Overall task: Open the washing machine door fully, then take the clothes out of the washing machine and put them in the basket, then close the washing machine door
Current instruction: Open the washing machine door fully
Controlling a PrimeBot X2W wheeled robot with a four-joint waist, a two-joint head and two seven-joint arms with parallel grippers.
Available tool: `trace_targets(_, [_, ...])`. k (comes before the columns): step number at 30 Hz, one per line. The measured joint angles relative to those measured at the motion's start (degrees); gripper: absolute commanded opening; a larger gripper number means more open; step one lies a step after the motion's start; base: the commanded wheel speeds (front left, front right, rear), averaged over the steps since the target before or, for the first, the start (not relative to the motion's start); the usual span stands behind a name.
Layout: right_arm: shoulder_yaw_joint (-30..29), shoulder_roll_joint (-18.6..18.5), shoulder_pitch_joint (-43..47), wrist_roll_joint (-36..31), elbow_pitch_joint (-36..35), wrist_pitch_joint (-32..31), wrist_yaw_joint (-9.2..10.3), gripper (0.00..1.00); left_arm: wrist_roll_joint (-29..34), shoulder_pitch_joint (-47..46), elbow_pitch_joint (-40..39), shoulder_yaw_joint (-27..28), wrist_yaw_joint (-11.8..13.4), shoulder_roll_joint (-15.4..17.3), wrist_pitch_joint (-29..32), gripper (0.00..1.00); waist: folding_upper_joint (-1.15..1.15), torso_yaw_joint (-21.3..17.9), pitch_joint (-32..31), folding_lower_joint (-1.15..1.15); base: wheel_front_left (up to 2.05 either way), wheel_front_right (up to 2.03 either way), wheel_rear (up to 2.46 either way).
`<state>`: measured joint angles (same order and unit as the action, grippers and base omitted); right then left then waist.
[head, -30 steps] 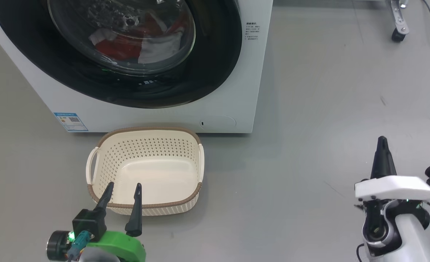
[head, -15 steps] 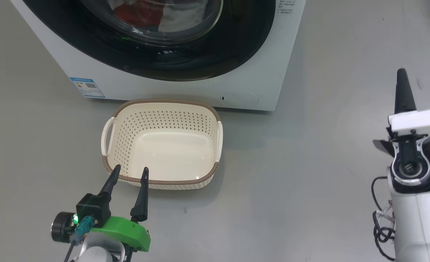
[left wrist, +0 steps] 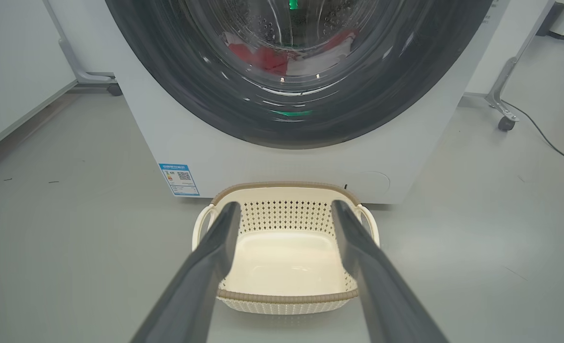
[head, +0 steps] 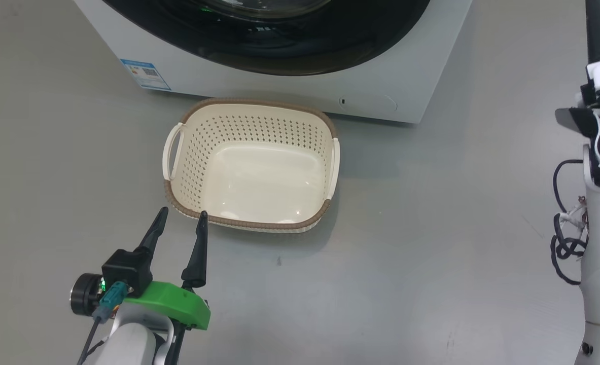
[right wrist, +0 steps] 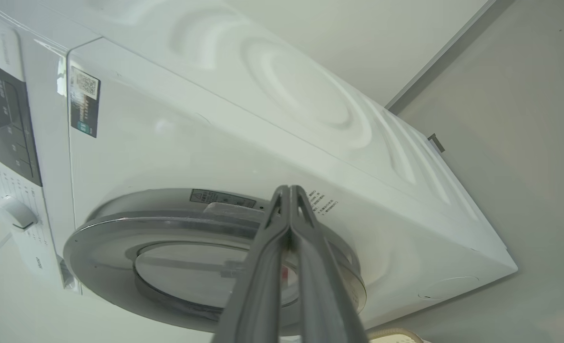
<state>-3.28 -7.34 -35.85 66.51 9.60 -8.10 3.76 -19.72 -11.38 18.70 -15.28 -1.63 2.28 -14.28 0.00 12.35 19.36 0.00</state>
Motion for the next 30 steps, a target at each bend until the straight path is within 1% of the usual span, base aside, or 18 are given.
trace_targets(6, [0.27,-1.4,-5.48,-0.09,1.41,-1.97,1.03,0.0,-1.37,-1.6,-0.23,-0.85,-0.54,-0.1,0.0,1.0,0.0,1.69,2.41,0.02,0.0,0.0,0.0])
trace_targets(11, [1.35,-1.43,-10.29,-0.13,2.81,-3.37,1.89,0.0,-2.94,-2.16,-0.56,-2.11,-0.77,-0.16,-0.01,1.0,0.0,2.91,4.4,0.02,0.0,0.0,0.0])
trace_targets(19, [0.16,-2.21,-15.5,0.05,6.04,-5.01,2.46,0.0,-4.22,-4.59,-0.73,-5.24,-1.36,-0.35,-0.01,1.0,0.0,5.18,7.08,0.01,0.0,0.0,0.0])
trace_targets(22, [-0.09,-1.94,-17.16,0.63,7.55,-5.58,2.89,0.0,-4.58,-4.85,-0.87,-5.26,-1.45,-0.42,-0.01,1.0,0.0,6.08,7.97,0.01,0.0,0.0,0.0])
trace_targets(26, [0.62,-1.12,-20.11,1.05,9.2,-6.3,2.89,0.0,-4.63,-5.23,-0.89,-5.0,-1.44,-0.43,-0.01,1.0,0.0,6.77,9.32,0.01,0.0,0.0,0.0])
trace_targets(30, [0.6,-0.73,-21.14,2.24,11.62,-7.15,2.9,0.0,-5.03,-5.91,-0.76,-4.94,-1.43,-0.46,-0.01,1.0,0.0,7.46,10.03,0.01,0.0,0.0,0.0])
